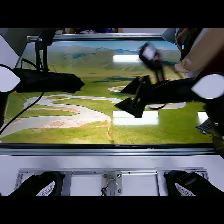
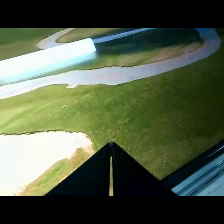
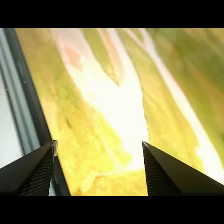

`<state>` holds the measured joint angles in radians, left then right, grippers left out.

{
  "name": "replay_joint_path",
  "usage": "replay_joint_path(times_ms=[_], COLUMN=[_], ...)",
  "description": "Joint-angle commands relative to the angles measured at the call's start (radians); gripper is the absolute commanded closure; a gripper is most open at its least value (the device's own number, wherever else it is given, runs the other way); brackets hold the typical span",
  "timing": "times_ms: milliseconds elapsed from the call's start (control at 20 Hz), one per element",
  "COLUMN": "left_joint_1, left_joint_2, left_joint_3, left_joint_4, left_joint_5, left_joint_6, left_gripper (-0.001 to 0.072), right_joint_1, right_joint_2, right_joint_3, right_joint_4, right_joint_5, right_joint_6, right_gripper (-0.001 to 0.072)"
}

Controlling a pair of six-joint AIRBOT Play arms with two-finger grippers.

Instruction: Fold the clothes and pants, and hang the long-sleeved shirts on hangers.

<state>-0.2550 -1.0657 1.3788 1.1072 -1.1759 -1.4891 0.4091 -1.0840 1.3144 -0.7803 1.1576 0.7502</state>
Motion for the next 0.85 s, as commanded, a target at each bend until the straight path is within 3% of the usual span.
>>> replay_joint_path(times_ms=[0, 50, 100, 150, 200, 800], left_joint_1=[-0.019, -0.019, -0.019, -0.019, -0.019, -0.019], left_joint_2=[0.029, 0.029, 0.029, 0.028, 0.029, 0.027], left_joint_3=[-0.048, -0.048, -0.048, -0.048, -0.048, -0.048], left_joint_4=[-0.001, -0.001, 0.0, -0.001, -0.001, -0.002], left_joint_5=[0.027, 0.028, 0.028, 0.028, 0.028, 0.028], left_joint_6=[0.0, 0.0, 0.0, 0.0, 0.0, 0.0], left_gripper=[0.0686, 0.0685, 0.0686, 0.0685, 0.0686, 0.0686], right_joint_1=[0.136, 0.145, 0.149, 0.148, 0.147, 0.147], right_joint_2=[-0.098, -0.109, -0.116, -0.117, -0.117, -0.118], right_joint_3=[-0.004, -0.004, -0.004, -0.004, -0.004, -0.004], right_joint_4=[-0.061, -0.058, -0.048, -0.034, -0.031, -0.03], right_joint_5=[0.011, 0.011, 0.012, 0.021, 0.026, 0.025], right_joint_6=[0.052, 0.052, 0.051, 0.051, 0.05, 0.051], right_gripper=[0.0138, 0.014, 0.026, 0.0556, 0.0683, 0.0687])
